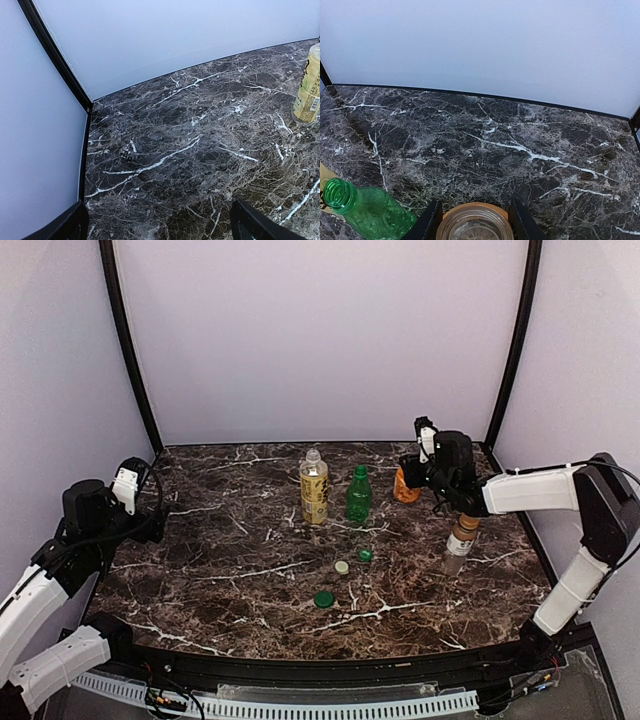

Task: Unscrew the bottle caps

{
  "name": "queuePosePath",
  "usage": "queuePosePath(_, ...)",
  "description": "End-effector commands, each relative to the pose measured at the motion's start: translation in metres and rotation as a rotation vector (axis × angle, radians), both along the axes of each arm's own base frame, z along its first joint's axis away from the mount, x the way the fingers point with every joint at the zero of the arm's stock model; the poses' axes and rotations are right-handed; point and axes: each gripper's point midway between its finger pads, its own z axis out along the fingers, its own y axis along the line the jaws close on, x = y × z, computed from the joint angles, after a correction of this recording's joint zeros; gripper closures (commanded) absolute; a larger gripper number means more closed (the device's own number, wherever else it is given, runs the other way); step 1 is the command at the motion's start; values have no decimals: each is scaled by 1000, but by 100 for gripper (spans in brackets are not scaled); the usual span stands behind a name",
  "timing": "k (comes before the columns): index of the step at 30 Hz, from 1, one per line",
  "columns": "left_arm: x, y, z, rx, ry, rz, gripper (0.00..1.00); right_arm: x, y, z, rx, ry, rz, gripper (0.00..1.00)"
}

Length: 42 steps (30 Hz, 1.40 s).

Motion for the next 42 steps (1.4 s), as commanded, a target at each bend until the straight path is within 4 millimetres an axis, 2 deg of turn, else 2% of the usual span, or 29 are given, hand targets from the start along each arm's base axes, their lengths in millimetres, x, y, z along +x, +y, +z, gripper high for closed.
queuePosePath(1,0,0,0,-35,-16,7,1,10,13,-3,48,-30,-40,100)
queuePosePath(7,0,2,3,-29,-26,11,1,14,27,-16,39,10,-74,100)
queuePosePath(17,1,2,9,-28,-43,7,1,18,29,-52,21,52,-91,100)
queuePosePath(24,2,-1,13,-42,-57,-8,1,15,38,-59,-46,12,-32,100)
queuePosePath(29,2,-2,13,-42,-56,-9,1,9,35,-67,-43,3,-26,100)
queuePosePath(30,3,-2,14,-43,-59,-9,1,9,35,-68,-39,6,-27,96)
queuePosePath(34,4,-3,19,-43,-67,-15,1,7,35,-64,-20,5,-22,55)
queuePosePath(35,4,-3,21,-45,-73,-18,1,6,36,-61,-15,0,-17,48)
queuePosePath(37,4,-5,22,-49,-76,-26,1,6,38,-53,-9,-15,-7,39)
queuePosePath(42,3,-7,21,-70,-66,-31,1,8,34,-33,-23,-47,-18,23)
